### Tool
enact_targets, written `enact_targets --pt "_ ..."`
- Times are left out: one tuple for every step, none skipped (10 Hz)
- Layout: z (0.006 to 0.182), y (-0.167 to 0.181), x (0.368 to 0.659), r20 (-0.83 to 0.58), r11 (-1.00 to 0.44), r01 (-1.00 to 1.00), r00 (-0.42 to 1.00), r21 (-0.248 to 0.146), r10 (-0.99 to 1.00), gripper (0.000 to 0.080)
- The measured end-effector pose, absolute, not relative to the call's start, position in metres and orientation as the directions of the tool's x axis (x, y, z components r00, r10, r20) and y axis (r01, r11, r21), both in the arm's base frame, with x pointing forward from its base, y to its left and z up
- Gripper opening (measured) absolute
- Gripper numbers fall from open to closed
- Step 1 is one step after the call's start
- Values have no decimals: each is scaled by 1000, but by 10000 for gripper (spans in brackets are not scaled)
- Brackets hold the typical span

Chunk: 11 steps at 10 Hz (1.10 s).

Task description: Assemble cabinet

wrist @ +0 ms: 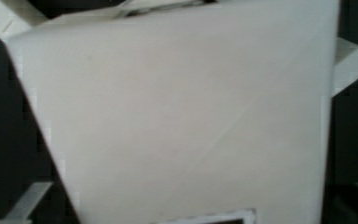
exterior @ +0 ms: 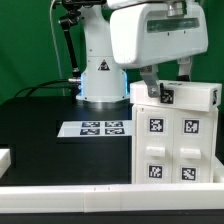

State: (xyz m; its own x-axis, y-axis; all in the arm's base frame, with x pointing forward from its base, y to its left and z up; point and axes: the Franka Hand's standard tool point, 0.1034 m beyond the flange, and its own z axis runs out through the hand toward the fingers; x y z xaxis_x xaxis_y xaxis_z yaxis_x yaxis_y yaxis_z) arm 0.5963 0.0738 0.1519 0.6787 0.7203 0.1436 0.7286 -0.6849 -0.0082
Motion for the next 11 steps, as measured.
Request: enact_targets --pt "152 74 596 144 -688 726 682 -9 717 557" --pt "152 73 596 143 -697 717 690 -11 709 558" --pt "152 73 596 143 -703 711 697 -12 702 558" --pt "152 73 596 143 -732 681 726 -18 673 558" --pt "152 74 596 141 -781 624 776 -29 614 558" --pt "152 74 596 139 -816 577 812 -38 567 558" --pt "152 74 596 137 -859 510 855 -48 500 558" --pt "152 73 598 144 -895 442 891 -53 431 558" --pt "152 72 600 161 -927 370 920 -53 358 560" --pt "152 74 600 164 -962 265 954 -64 252 560" --pt "152 76 600 171 -981 178 972 -75 164 560"
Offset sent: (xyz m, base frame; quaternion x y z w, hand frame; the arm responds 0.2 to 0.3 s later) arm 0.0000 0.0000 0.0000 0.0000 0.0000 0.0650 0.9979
